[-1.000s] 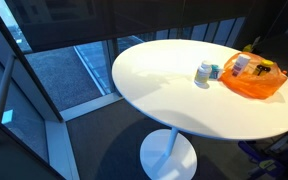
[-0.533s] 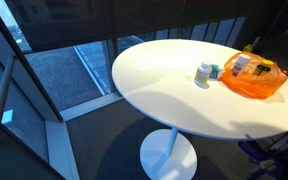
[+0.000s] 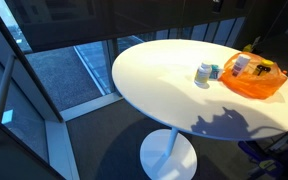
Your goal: Put the white bottle inside the plastic bag
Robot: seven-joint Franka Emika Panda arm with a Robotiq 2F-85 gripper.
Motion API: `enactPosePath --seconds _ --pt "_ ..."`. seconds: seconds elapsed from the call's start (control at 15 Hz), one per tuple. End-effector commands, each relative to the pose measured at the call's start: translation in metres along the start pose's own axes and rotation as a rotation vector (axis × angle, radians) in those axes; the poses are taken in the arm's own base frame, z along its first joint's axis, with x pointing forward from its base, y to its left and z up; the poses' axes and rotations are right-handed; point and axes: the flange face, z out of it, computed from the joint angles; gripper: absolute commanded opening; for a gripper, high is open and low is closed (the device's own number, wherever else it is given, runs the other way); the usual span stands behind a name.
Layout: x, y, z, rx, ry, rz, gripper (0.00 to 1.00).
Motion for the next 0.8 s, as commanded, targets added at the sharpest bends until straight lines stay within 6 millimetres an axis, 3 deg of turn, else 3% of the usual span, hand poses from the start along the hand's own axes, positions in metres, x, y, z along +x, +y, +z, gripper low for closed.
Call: enactPosePath --seconds 0.0,0.2,0.27,0.53,0.73 --pt "0.025 0.008 0.014 -0.006 0.028 0.045 1.0" --pt "0.03 0.012 0.015 0.006 0.044 0.062 1.0" --pt "0.023 0.012 0.025 0.01 0.023 0.04 1.0" --pt "0.026 0.013 0.021 0.013 0.032 0.045 1.0" --pt "0.034 0.017 0.035 0.0 0.028 0.073 1.0"
